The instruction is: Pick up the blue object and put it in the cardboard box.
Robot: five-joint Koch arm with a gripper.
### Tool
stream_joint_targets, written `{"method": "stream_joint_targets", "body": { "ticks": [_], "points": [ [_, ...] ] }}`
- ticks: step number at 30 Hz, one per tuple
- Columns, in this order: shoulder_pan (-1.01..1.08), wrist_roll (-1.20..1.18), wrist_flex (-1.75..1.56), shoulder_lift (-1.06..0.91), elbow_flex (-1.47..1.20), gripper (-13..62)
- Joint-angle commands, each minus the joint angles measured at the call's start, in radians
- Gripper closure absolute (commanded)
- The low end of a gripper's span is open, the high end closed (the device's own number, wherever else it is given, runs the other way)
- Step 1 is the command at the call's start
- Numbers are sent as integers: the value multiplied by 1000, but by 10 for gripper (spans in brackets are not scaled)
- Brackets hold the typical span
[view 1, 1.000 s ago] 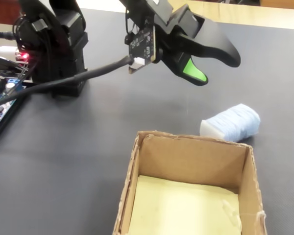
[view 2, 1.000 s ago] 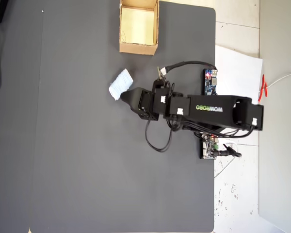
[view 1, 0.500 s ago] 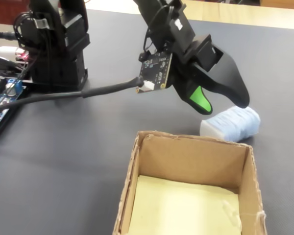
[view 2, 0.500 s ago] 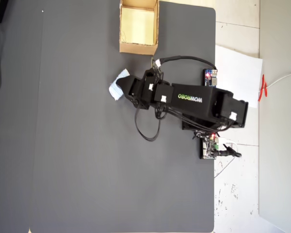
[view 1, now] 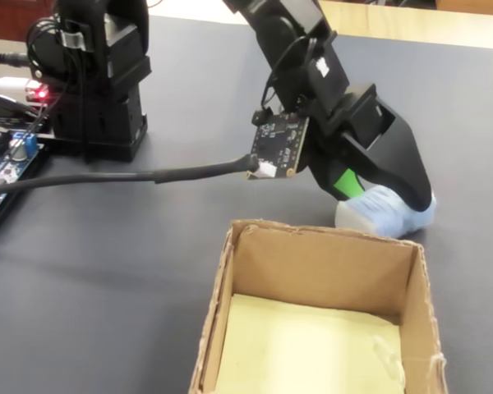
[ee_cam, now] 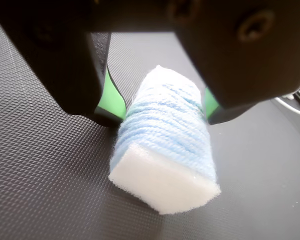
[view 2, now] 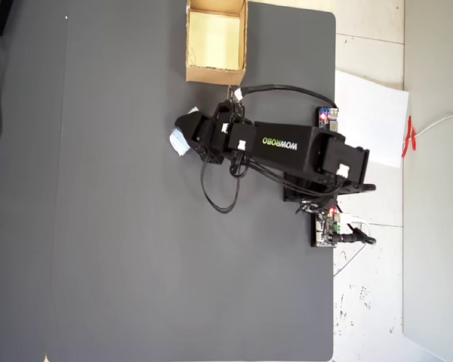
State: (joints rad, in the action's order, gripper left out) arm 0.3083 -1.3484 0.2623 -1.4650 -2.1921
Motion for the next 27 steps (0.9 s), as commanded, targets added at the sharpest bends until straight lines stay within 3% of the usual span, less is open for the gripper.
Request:
{"method": "stream_joint_targets", "body": {
  "ticks": [1,5,17,27],
  "points": [
    [2,-5,-3,12,28,286],
    [3,-8,-17,18,21,370],
    [3,-195,-282,-75,-66,371],
    [-8,-249,-486,-288,-161,371]
  ]
}}
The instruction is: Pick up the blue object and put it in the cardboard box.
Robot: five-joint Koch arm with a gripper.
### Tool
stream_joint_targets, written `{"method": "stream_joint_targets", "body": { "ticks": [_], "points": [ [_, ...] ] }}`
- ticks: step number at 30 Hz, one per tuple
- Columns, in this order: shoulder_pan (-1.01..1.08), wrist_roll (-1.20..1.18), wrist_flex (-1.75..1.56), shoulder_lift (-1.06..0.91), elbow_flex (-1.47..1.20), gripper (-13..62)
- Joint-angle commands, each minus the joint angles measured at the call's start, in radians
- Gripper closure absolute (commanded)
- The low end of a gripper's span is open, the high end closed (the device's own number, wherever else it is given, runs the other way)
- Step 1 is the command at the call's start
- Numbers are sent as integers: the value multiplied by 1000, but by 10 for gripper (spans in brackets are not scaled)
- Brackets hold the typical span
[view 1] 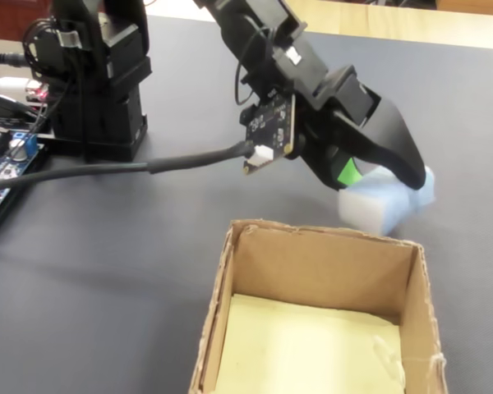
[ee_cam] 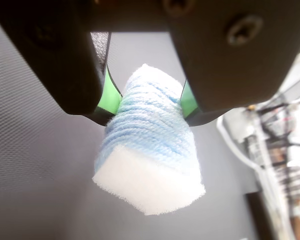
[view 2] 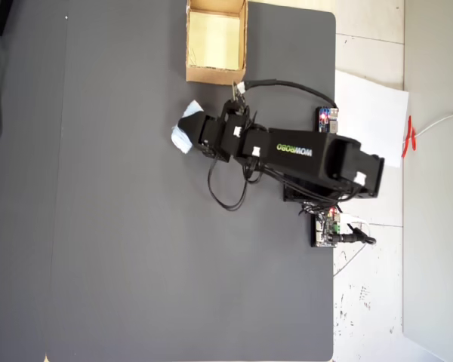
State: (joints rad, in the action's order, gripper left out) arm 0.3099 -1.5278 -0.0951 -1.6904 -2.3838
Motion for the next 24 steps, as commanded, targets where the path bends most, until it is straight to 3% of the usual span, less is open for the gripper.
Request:
{"method": "stream_joint_targets", "body": {
  "ticks": [1,10,15,24],
  "points": [
    [-11,-69,-140,-86,25,371],
    [48,-49,-173,-229,31,371],
    [301,23,-71,-238,190,371],
    [453,107,101,-175,308,370]
  ]
}}
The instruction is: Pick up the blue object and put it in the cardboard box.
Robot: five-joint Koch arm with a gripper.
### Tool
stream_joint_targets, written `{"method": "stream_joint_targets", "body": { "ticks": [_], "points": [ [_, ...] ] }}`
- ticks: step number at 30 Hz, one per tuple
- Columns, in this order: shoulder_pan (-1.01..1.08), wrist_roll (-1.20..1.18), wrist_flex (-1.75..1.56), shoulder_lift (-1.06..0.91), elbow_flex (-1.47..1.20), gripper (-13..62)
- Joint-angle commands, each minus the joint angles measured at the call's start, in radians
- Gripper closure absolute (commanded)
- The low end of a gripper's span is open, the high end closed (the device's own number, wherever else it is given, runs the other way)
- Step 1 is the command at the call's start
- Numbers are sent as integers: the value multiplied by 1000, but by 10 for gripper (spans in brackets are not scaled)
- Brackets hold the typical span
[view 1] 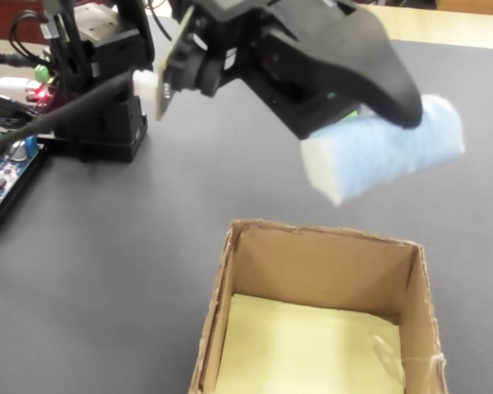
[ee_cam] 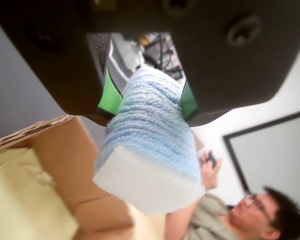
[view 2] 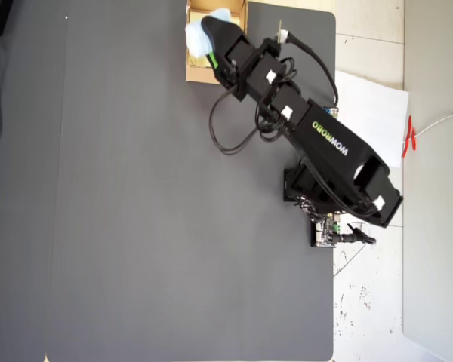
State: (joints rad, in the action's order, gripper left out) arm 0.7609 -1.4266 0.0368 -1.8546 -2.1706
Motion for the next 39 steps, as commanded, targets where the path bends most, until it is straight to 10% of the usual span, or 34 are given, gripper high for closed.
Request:
{"method": "stream_joint_targets", "body": {
  "ticks": [1,21,39],
  "points": [
    [12,15,-11,-5,95,370],
    [87,66,115,80,193,201],
    [-512,-124,-86,-339,-144,169]
  ]
}}
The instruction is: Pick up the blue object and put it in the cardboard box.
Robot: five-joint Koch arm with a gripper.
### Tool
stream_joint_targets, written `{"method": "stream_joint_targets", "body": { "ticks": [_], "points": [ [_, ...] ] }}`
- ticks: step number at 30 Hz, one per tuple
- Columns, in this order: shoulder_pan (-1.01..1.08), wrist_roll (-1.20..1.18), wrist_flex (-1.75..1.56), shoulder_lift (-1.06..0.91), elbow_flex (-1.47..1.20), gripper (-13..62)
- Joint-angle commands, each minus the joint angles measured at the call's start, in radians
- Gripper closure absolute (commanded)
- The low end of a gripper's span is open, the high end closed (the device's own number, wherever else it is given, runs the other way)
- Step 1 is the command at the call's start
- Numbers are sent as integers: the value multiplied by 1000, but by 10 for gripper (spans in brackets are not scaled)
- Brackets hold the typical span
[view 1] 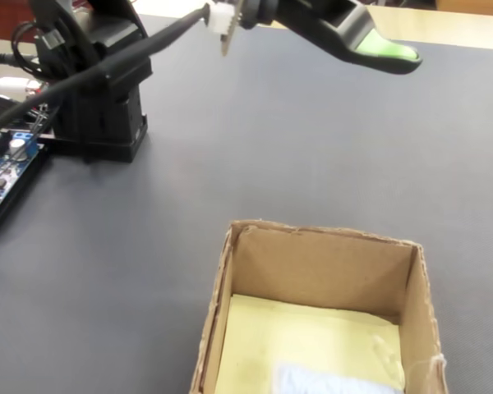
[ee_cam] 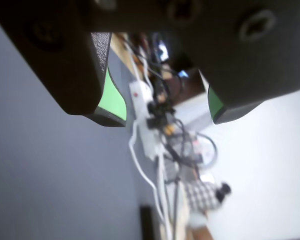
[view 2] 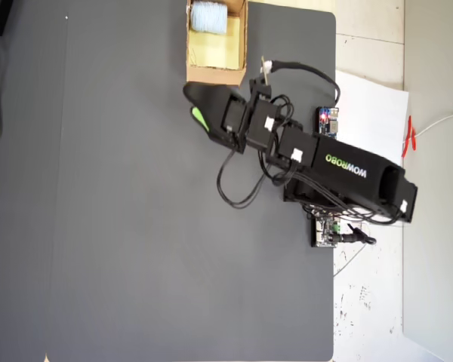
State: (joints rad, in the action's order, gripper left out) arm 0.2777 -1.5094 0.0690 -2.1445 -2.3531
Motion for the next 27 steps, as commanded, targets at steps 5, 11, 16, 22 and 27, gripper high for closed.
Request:
{"method": "stream_joint_targets", "body": {
  "ticks": [5,11,16,22,27],
  "points": [
    [-98,-46,-127,-169,-120,169],
    [-130,-103,-189,-224,-324,146],
    [-169,-175,-328,-225,-502,147],
    [-210,-259,-506,-225,-755,146],
    [-209,-253,-350,-225,-767,138]
  ]
}}
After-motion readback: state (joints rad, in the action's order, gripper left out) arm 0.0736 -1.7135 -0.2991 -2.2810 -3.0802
